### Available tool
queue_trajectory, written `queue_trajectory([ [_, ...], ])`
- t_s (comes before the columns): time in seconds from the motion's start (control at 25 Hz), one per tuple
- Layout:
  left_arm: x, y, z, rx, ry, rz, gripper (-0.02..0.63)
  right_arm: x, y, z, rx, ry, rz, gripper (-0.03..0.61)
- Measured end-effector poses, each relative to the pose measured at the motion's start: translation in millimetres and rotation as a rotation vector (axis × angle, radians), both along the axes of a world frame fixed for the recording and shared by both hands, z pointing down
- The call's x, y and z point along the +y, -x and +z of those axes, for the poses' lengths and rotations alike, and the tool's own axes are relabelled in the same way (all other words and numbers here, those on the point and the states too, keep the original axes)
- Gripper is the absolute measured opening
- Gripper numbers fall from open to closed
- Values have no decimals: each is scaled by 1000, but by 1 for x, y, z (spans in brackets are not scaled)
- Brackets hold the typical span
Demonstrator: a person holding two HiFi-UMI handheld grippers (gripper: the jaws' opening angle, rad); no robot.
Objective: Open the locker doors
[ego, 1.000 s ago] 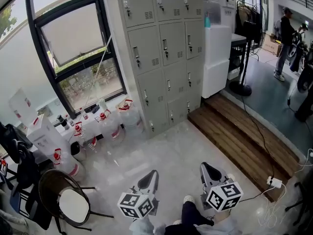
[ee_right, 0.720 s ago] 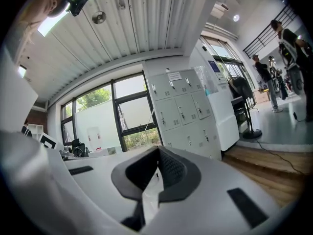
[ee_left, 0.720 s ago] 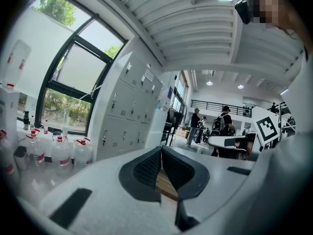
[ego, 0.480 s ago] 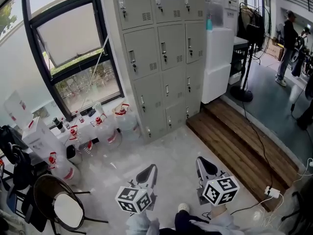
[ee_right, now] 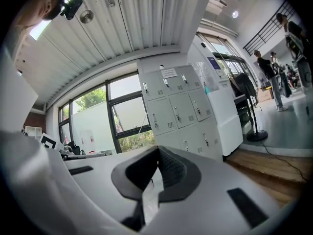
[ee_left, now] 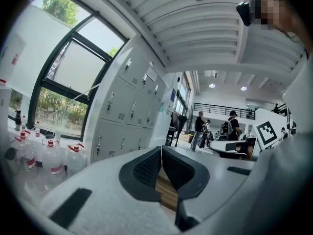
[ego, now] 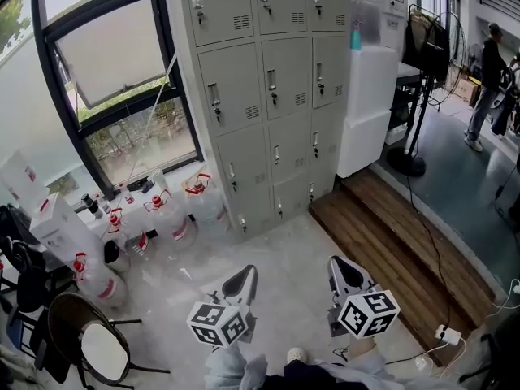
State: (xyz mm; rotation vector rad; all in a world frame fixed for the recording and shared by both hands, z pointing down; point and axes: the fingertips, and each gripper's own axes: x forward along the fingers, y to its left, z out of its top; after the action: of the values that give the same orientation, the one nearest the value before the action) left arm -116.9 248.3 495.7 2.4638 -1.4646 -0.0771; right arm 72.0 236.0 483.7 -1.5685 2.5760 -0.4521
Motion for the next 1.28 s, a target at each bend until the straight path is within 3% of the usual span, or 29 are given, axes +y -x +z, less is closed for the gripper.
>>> queue_trajectory([
  [0.36, -40, -13, 4, -18, -19, -3, 14, -43, -8, 5, -7, -4, -23, 2],
  [0.68, -39, 2, 19, -40, 11, -41, 14, -57, -6, 21, 4, 28, -20, 2],
  [1.0, -66, 6, 21, -39, 2, -25, 14, -76, 10, 11, 19, -33, -28, 2],
  [1.28, -128, -3, 16, -50, -6, 30, 14, -131, 7, -1, -20, -64, 6, 178],
])
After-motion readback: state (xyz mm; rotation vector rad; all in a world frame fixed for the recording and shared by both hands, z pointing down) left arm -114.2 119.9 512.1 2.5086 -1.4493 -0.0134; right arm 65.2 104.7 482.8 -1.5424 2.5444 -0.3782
